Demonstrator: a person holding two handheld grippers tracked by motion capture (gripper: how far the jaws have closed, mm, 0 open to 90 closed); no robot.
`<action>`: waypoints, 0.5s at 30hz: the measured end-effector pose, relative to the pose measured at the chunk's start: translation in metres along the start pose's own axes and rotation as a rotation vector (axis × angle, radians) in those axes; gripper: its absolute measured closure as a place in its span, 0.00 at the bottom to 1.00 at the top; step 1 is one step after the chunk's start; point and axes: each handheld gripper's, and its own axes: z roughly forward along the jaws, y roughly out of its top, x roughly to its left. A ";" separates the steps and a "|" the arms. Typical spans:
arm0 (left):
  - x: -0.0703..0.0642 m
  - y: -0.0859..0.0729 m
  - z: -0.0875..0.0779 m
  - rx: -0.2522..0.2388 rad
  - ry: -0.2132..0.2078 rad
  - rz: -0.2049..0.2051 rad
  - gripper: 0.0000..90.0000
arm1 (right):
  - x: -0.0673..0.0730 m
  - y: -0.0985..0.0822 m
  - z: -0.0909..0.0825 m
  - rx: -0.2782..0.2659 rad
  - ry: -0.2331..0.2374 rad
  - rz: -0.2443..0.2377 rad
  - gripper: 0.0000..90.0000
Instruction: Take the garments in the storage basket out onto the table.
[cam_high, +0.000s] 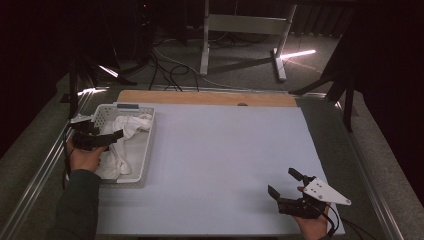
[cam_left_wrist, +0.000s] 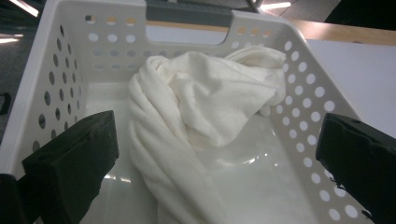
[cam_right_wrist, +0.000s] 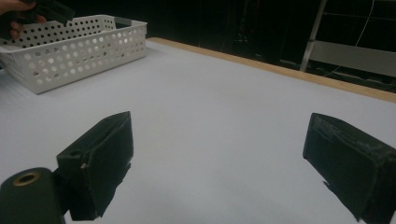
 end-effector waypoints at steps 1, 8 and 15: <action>0.000 0.000 0.001 0.006 0.002 -0.003 0.00 | 0.000 0.000 0.000 0.001 0.000 -0.001 0.09; 0.002 -0.001 0.006 0.060 0.015 0.009 0.00 | 0.000 0.000 0.000 0.001 0.000 0.000 0.09; -0.001 -0.001 0.014 0.217 0.058 0.030 0.08 | 0.000 0.000 0.000 0.001 0.000 -0.001 0.09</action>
